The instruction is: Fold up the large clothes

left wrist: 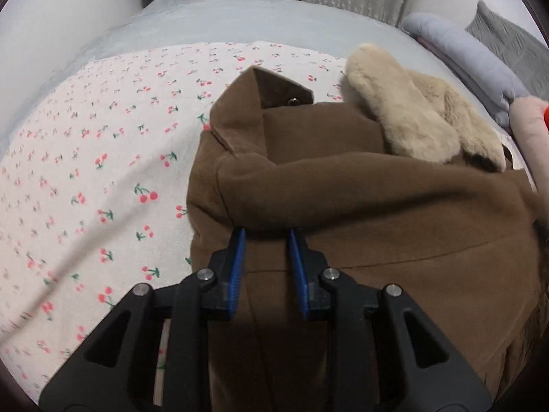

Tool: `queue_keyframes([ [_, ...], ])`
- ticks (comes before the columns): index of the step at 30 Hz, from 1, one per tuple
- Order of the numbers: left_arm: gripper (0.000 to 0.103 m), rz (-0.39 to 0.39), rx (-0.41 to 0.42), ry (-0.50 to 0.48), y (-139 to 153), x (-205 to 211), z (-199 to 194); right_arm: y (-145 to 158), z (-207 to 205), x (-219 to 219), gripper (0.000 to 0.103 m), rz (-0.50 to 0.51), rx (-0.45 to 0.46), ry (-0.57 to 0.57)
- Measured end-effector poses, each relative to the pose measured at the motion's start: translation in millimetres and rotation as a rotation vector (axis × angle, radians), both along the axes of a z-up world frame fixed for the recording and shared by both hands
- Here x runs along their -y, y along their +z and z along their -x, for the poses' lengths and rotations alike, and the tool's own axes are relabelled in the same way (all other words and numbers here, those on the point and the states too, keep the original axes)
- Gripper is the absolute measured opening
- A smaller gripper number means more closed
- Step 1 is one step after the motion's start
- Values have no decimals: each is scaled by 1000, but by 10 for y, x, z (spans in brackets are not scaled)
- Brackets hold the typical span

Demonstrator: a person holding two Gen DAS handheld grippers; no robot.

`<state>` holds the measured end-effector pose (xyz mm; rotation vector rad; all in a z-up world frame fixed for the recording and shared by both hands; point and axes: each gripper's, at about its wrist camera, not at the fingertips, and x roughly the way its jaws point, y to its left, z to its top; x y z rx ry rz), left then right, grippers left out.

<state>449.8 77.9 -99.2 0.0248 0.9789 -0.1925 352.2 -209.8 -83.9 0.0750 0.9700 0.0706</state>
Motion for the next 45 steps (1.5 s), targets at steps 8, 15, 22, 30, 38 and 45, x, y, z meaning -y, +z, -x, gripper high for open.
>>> queue_keyframes([
  [8,29,-56,116,-30,370,65,202,76,98,107,32,13,68,-24],
  [15,29,-85,145,-78,367,307,73,383,-1,-48,34,49,180,11],
  [22,32,-80,52,-19,32,199,-108,-173,-271,-113,31,123,58,10],
  [30,73,-40,70,0,518,83,364,439,227,88,75,77,104,-5],
  [38,85,79,75,-4,980,-278,1240,1025,1256,441,84,40,126,-40],
  [45,98,54,56,-42,1109,-539,2178,1056,2154,638,88,-2,80,-51],
])
